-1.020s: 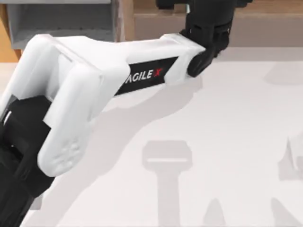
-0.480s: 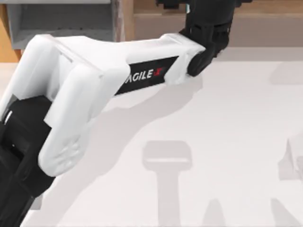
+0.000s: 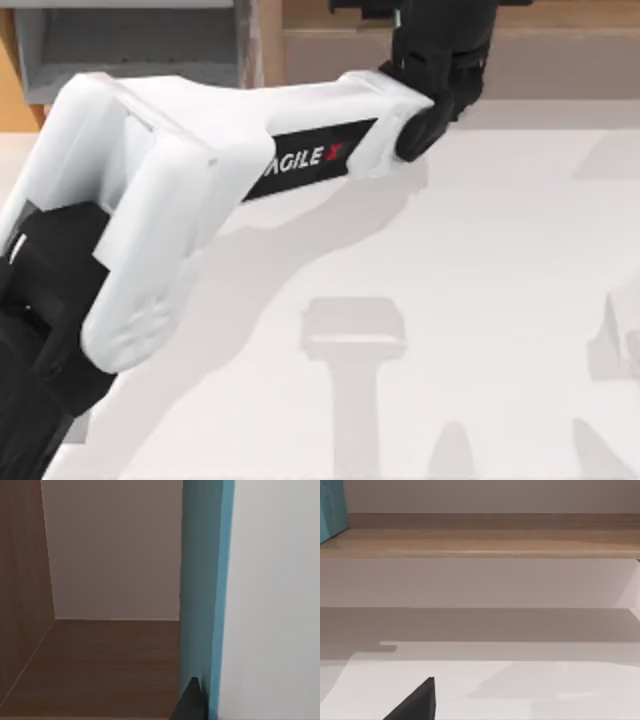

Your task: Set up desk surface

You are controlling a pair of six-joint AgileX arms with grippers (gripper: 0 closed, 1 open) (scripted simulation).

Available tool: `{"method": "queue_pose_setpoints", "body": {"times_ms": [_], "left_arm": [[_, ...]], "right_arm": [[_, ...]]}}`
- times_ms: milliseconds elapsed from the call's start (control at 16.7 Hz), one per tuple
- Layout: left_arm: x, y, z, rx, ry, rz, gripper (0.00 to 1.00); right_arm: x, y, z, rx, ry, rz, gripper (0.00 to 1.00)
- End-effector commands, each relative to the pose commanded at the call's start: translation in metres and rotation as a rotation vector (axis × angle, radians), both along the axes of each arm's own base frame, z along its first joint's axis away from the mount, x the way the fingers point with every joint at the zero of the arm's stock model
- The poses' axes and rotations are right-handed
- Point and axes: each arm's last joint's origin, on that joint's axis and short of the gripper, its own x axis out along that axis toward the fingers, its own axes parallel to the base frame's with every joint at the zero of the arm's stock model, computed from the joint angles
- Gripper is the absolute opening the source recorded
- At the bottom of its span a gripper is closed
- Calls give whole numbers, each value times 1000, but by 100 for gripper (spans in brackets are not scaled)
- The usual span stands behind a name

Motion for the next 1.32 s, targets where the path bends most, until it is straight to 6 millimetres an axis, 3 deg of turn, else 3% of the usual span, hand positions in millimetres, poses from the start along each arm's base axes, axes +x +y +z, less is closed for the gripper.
{"method": "queue_pose_setpoints", "body": {"times_ms": [600,1080,1320], "left_arm": [[-2,-1,2,-1,-3,-2,0],[-40,0,15,0,0,-4,0],[-39,1,14,5,2,1,0]], "right_arm": [[0,0,0,0,0,0,100],[0,0,0,0,0,0,100],[0,0,0,0,0,0,100]]}}
